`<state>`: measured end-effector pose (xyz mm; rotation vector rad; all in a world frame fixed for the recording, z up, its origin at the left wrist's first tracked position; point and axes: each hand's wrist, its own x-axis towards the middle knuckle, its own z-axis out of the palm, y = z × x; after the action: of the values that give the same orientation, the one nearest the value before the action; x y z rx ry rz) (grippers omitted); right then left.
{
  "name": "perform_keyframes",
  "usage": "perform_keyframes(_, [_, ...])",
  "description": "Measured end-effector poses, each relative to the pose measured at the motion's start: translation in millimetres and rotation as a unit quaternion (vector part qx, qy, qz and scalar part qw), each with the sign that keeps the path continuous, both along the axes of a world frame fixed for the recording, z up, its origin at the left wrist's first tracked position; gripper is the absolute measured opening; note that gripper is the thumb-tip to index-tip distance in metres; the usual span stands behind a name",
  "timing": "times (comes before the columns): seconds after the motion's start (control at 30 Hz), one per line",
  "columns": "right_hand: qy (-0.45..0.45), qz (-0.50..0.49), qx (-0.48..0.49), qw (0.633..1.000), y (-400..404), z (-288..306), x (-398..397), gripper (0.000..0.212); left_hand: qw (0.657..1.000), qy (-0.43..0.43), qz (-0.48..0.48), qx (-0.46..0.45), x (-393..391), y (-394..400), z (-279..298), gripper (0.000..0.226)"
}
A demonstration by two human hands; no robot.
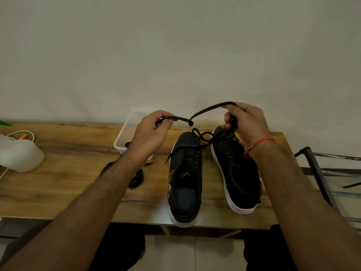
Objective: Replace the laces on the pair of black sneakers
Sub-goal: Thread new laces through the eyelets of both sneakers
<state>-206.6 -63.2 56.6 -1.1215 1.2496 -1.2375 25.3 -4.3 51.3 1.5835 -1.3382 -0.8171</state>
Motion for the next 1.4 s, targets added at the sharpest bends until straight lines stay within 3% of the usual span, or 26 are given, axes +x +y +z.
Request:
perform_keyframes(0.13, [-0.146, -0.057, 0.032, 0.987, -5, 3, -3, 0.016, 0.998, 0.054, -0.002, 0.038, 3, 4, 9, 0.028])
perform_keyframes(0.2, [-0.209, -0.098, 0.052, 0.972, -9, 4, -12, 0.015, 1.0, 0.015, 0.002, 0.018, 10, 2, 6, 0.033])
perform_keyframes(0.3, [-0.216, -0.123, 0.068, 0.966, -11, 2, -21, 0.015, 0.997, -0.066, 0.019, -0.018, 16, -3, -3, 0.02])
perform_keyframes(0.4, [-0.171, -0.111, 0.076, 0.976, -9, 1, -15, 0.017, 0.997, -0.067, 0.025, -0.026, 18, -6, -10, 0.008])
perform_keyframes(0.47, [-0.097, -0.083, 0.066, 0.99, -7, 1, -9, 0.019, 0.999, -0.044, 0.019, -0.026, 16, -5, -12, 0.009])
perform_keyframes(0.53, [0.085, -0.037, 0.014, 0.996, -7, -4, -7, 0.03, 0.999, -0.036, 0.011, -0.03, 12, -4, -12, 0.011])
perform_keyframes(0.6, [0.331, 0.045, -0.096, 0.937, -1, -6, -2, 0.054, 0.997, -0.057, 0.001, -0.043, 7, -3, -13, 0.01])
perform_keyframes(0.63, [0.368, 0.113, -0.133, 0.913, 0, -8, 3, 0.061, 0.996, -0.068, -0.008, -0.052, 4, -2, -14, 0.01])
perform_keyframes(0.7, [0.281, 0.268, -0.086, 0.918, 12, -9, 17, 0.057, 0.994, -0.084, -0.031, -0.067, -3, 0, -15, 0.01])
perform_keyframes(0.77, [0.234, 0.341, -0.044, 0.909, 19, -15, 31, 0.046, 0.991, -0.097, -0.058, -0.068, -9, 1, -15, 0.01])
perform_keyframes(0.87, [0.288, 0.254, -0.093, 0.919, 20, -18, 35, 0.015, 0.989, -0.106, -0.095, -0.043, -9, 0, -16, 0.015])
perform_keyframes(0.93, [0.246, 0.131, -0.088, 0.957, 14, -18, 30, 0.014, 0.99, -0.107, -0.092, -0.015, -4, -2, -20, 0.02])
perform_keyframes(1.0, [0.161, 0.069, -0.057, 0.983, 10, -17, 24, 0.014, 0.993, -0.1, -0.061, -0.002, 1, -4, -23, 0.021])
perform_keyframes(1.1, [0.094, 0.135, -0.003, 0.986, 8, -15, 25, 0.008, 0.992, -0.117, -0.04, -0.018, 1, -5, -24, 0.021])
perform_keyframes(1.2, [0.159, 0.21, 0.017, 0.965, 10, -22, 32, 0.024, 0.987, -0.138, -0.071, -0.038, -7, -4, -27, 0.02])
perform_keyframes(1.27, [0.215, 0.239, 0.012, 0.947, 9, -27, 33, 0.02, 0.985, -0.156, -0.062, -0.042, -11, -4, -32, 0.022])
perform_keyframes(1.33, [0.233, 0.231, 0.018, 0.945, 6, -31, 34, 0.009, 0.986, -0.161, -0.038, -0.029, -13, -4, -37, 0.033])
perform_keyframes(1.4, [0.196, 0.176, 0.026, 0.964, 0, -31, 36, 0.007, 0.989, -0.149, -0.022, 0.005, -14, -5, -41, 0.049])
